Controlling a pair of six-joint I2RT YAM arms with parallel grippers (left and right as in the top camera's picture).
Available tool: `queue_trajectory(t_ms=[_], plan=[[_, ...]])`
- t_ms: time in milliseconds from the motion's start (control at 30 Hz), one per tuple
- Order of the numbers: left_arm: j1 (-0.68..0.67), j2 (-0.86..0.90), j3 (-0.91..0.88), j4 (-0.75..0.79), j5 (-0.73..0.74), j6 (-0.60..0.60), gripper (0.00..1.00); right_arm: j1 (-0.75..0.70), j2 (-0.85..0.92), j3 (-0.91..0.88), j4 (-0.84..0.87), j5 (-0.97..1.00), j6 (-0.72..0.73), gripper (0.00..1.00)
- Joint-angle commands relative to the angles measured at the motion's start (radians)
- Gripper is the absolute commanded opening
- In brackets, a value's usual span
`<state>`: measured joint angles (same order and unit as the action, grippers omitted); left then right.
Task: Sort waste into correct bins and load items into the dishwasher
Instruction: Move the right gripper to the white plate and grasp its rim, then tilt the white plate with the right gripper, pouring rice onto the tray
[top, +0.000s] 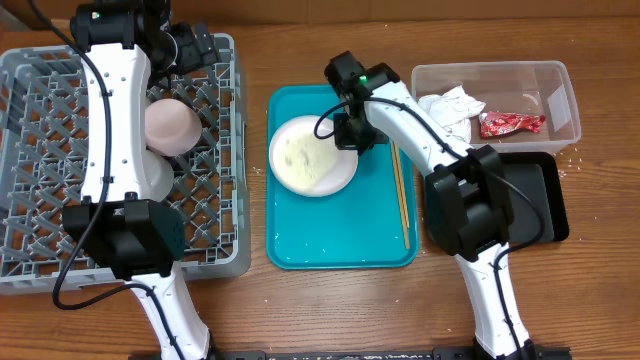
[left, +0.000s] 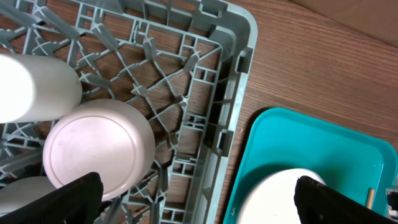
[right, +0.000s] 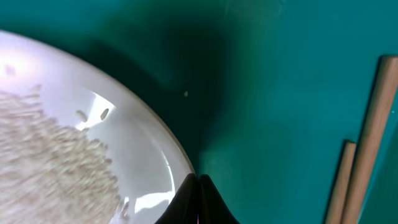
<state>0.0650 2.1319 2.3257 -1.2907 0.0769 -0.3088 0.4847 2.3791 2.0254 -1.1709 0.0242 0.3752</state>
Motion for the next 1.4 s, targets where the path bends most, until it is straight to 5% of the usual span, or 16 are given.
queue_trajectory(t_ms=[0, 567, 1167, 1367], plan=[[0.0, -0.039, 0.024, -0.002, -0.01, -0.009, 1.0, -0.002, 0.006, -0.056, 0.0, -0.064, 0.023, 0.04], [0.001, -0.039, 0.024, -0.001, -0.01, -0.009, 1.0, -0.014, 0.005, 0.109, -0.197, 0.061, 0.023, 0.04], [0.001, -0.039, 0.024, -0.003, -0.01, -0.009, 1.0, -0.014, 0.004, 0.187, -0.21, -0.011, 0.021, 0.18], [0.001, -0.039, 0.024, -0.003, -0.01, -0.009, 1.0, -0.014, 0.004, 0.188, -0.187, -0.056, 0.015, 0.47]])
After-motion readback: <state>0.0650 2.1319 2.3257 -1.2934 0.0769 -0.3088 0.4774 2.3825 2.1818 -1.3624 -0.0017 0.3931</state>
